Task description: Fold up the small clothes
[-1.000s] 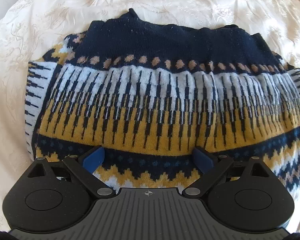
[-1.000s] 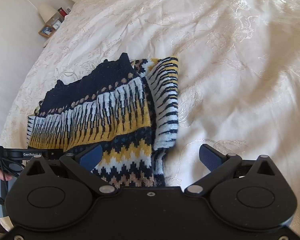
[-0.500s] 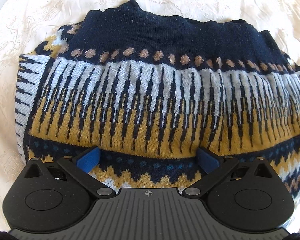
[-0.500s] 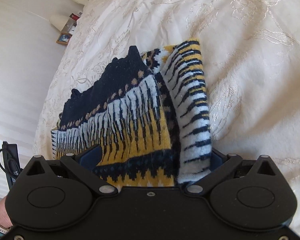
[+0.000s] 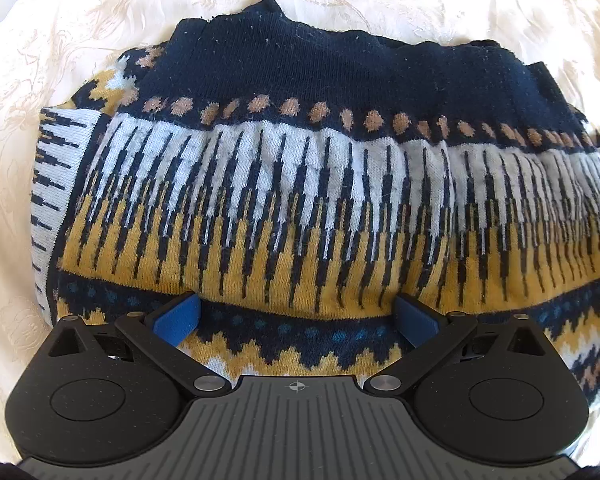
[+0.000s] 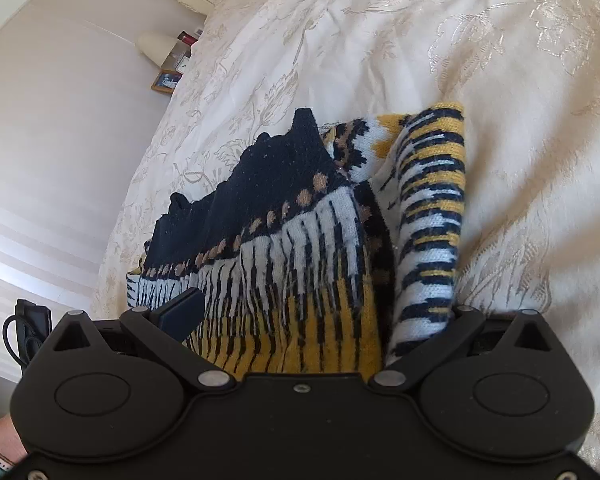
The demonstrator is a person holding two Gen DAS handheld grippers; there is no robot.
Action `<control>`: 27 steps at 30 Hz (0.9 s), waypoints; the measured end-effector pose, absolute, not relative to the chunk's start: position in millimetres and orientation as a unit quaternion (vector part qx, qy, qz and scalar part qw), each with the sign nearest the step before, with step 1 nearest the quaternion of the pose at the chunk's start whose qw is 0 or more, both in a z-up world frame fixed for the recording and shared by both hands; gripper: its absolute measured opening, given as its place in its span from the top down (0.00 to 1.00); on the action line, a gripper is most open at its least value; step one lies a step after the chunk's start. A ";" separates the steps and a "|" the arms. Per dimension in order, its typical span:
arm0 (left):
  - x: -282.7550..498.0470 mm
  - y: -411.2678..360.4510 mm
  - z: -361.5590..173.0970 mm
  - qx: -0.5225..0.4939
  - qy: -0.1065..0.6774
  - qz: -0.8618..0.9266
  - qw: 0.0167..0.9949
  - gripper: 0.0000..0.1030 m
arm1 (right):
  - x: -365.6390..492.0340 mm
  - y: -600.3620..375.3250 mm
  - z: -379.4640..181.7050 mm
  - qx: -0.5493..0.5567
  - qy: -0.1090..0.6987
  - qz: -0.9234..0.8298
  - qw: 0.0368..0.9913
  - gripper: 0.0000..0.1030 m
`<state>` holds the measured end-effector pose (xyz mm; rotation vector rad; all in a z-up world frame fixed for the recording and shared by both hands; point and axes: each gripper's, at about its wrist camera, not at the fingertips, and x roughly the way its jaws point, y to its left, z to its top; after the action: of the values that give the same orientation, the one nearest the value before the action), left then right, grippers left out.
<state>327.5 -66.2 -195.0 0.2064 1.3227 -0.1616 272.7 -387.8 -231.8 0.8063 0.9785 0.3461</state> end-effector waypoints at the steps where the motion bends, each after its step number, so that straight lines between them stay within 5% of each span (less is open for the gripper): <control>1: 327.5 -66.6 -195.0 0.095 0.611 -0.074 0.782 0.00 | 270.3 -386.8 -231.2 0.371 0.458 0.166 0.791 0.00; 11: 324.4 -66.1 -194.7 0.096 0.605 -0.074 0.787 0.00 | 237.7 -380.8 -227.7 0.368 0.483 0.181 0.774 0.00; 13: 323.8 -66.0 -194.6 0.095 0.604 -0.076 0.787 0.00 | 237.7 -382.6 -226.0 0.377 0.491 0.163 0.768 0.06; 15: 323.9 -66.0 -194.4 0.095 0.604 -0.077 0.788 0.00 | 240.2 -383.9 -223.6 0.374 0.507 0.137 0.764 0.31; 18: 323.6 -65.4 -192.0 0.093 0.604 -0.081 0.788 0.00 | 242.8 -386.9 -219.2 0.367 0.529 0.099 0.759 0.55; 27: 306.9 -35.6 -142.8 0.049 0.584 -0.120 0.801 0.11 | 239.8 -364.8 -179.2 0.339 0.516 0.050 0.785 0.62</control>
<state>306.9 -35.6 -142.8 0.1061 1.2531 -0.2566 239.8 -364.8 -179.2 0.7304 1.1132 0.1083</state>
